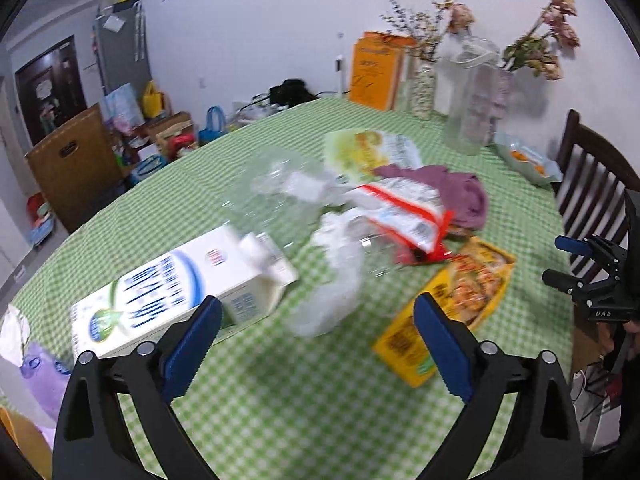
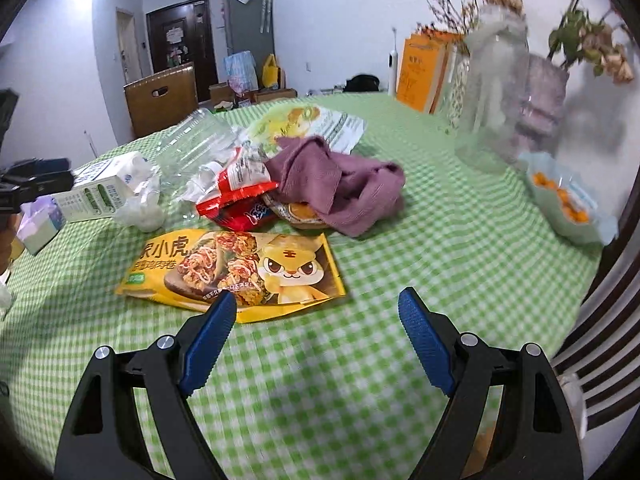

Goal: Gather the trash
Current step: 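Grasp the yellow snack bag with the right tool while the left tool grasps the white milk carton, then carry the yellow snack bag into the cardboard box and open the right tool, then carry the white milk carton into the cardboard box and open the left tool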

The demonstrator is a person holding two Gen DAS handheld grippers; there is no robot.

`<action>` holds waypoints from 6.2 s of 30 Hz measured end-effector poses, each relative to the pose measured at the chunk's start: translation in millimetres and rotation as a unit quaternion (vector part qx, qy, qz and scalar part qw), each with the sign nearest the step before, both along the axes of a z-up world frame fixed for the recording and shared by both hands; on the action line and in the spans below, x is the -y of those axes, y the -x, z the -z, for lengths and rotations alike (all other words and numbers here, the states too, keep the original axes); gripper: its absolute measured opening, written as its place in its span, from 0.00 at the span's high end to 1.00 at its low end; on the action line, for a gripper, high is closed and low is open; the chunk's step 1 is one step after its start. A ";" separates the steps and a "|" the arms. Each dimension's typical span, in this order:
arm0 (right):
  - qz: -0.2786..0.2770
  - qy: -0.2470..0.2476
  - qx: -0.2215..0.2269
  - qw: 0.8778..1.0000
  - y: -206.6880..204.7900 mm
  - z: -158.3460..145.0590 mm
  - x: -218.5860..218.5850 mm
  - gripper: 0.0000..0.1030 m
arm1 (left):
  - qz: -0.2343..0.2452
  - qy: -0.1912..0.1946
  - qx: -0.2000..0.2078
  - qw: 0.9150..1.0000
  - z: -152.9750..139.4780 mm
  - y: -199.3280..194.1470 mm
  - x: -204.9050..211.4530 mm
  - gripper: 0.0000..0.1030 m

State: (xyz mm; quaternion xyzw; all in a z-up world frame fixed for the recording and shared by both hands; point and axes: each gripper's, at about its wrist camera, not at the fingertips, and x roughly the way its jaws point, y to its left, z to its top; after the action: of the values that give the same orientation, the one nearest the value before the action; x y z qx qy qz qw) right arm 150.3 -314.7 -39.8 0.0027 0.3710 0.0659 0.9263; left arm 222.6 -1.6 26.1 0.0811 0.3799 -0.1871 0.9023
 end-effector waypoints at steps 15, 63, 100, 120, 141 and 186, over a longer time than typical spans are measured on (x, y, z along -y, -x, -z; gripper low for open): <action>0.067 -0.178 -0.069 0.979 -47.8 44.8 22.7 0.54 | -0.193 -0.007 -0.001 0.981 5.4 -44.8 -121.1 0.09; 0.177 -0.177 0.113 0.961 91.7 -71.6 150.9 0.99 | 0.045 -0.113 -0.079 0.989 53.3 -70.1 -95.4 0.07; 0.471 -0.203 -0.018 0.858 204.6 95.0 310.6 0.97 | -0.075 0.013 0.112 0.991 -67.8 14.3 -52.1 0.27; 0.465 -0.143 -0.020 0.873 255.6 89.0 333.6 0.55 | 0.074 0.006 0.220 0.973 -173.4 71.8 145.3 0.27; 0.473 -0.171 -0.014 0.864 300.9 105.8 370.7 0.55 | 0.355 0.004 0.097 0.930 -88.1 133.6 445.2 0.27; 0.436 -0.119 -0.040 0.891 253.0 84.6 344.8 0.48 | 0.391 -0.113 -0.070 0.911 96.3 121.3 533.2 0.24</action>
State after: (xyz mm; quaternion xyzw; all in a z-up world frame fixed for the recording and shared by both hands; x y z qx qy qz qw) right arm -102.7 -659.5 -124.3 0.2771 0.3588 -0.3016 0.8388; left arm 101.3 -534.8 -70.2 0.3113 0.3985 -0.4860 0.7128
